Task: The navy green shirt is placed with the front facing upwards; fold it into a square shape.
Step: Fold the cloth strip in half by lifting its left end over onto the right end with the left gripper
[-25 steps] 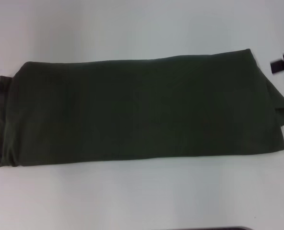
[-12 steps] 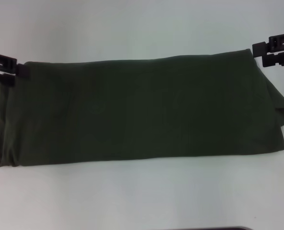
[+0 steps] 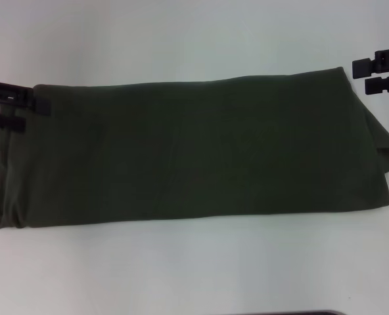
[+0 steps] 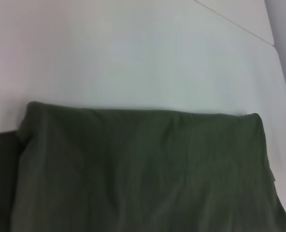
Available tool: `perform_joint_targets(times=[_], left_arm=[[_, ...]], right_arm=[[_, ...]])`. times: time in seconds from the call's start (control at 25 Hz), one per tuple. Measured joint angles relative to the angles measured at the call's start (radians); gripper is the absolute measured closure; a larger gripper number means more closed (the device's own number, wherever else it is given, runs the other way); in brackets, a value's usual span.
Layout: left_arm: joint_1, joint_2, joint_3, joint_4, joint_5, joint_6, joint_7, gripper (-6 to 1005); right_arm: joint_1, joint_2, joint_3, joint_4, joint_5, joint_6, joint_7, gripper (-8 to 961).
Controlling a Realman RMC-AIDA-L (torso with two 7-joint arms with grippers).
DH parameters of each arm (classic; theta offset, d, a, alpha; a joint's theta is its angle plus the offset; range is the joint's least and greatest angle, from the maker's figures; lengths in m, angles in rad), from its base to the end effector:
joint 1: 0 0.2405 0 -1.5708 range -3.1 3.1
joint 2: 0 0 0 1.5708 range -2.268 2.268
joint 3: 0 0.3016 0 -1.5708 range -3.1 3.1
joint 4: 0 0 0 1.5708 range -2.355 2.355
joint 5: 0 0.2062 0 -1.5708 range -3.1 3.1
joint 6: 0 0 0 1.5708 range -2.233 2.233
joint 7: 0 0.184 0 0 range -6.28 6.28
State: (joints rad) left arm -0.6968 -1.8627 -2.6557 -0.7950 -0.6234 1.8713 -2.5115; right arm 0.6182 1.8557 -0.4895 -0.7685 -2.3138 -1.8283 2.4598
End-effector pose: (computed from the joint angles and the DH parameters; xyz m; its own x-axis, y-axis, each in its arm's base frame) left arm -0.3047 0.3784 0.0550 0.1646 0.9742 0.1542 0.9855 -0.1689 0.0150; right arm 0.3081 0.3750 0.0614 0.1649 -0.9402 -0.2979 -0.9692 -0.2106 0.1279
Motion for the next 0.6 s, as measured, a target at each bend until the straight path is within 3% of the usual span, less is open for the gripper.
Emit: perform_joint_targets(times=[0.28, 0.6], left_arm=[[0.009, -0.001, 0.018, -0.017, 0.008, -0.02, -0.008, 123], [0.025, 0.002, 0.023, -0.039, 0.047, -0.012, -0.072, 127]], right_arm=[[-0.008, 0.002, 0.0, 0.0, -0.003, 0.0, 0.003, 130], [-0.017, -0.012, -0.01, -0.004, -0.027, 0.0, 0.007, 130]])
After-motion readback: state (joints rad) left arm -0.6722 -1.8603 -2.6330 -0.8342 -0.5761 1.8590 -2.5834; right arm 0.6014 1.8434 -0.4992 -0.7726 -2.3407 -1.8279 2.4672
